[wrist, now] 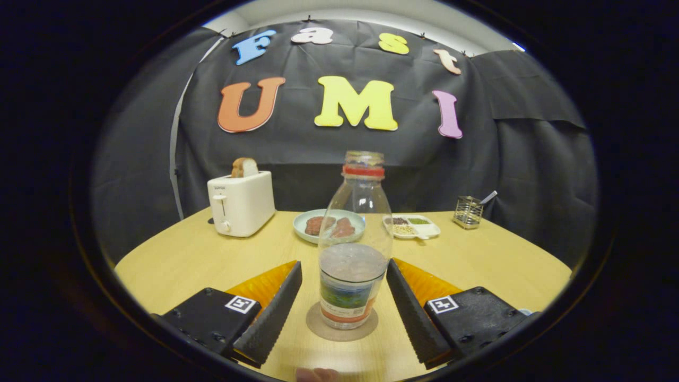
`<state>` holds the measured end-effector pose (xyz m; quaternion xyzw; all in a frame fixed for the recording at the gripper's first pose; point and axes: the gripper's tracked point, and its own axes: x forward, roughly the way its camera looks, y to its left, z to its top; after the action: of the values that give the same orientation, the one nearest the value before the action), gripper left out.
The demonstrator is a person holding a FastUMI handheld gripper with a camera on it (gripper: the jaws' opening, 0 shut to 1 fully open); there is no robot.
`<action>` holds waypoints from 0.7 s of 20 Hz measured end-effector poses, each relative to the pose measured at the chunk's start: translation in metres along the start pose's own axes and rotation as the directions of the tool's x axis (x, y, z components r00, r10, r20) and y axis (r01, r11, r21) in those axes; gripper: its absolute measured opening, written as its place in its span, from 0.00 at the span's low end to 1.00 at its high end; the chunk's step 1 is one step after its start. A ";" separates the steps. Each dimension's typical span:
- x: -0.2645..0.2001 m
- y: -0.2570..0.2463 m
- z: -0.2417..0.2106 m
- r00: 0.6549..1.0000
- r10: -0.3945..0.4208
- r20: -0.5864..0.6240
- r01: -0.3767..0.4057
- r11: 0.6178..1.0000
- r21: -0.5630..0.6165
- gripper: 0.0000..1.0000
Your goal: Take the bottle from table, then pour the juice into the cup, finally place the bottle on the coaster
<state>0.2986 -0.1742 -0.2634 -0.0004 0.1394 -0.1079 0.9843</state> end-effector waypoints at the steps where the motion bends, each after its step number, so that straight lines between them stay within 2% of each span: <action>1: -0.008 -0.002 0.007 1.000 -0.008 0.007 0.008 1.000 -0.010 1.00; 6: -0.074 -0.006 0.059 0.997 -0.034 0.064 0.037 0.998 -0.043 1.00; 11: -0.174 -0.011 0.151 0.982 -0.030 0.185 0.024 0.999 0.036 1.00; 14: -0.226 -0.014 0.190 0.969 -0.025 0.245 0.014 0.999 0.046 1.00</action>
<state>0.1355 -0.1457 -0.0187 0.0066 0.0144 -0.1198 0.9927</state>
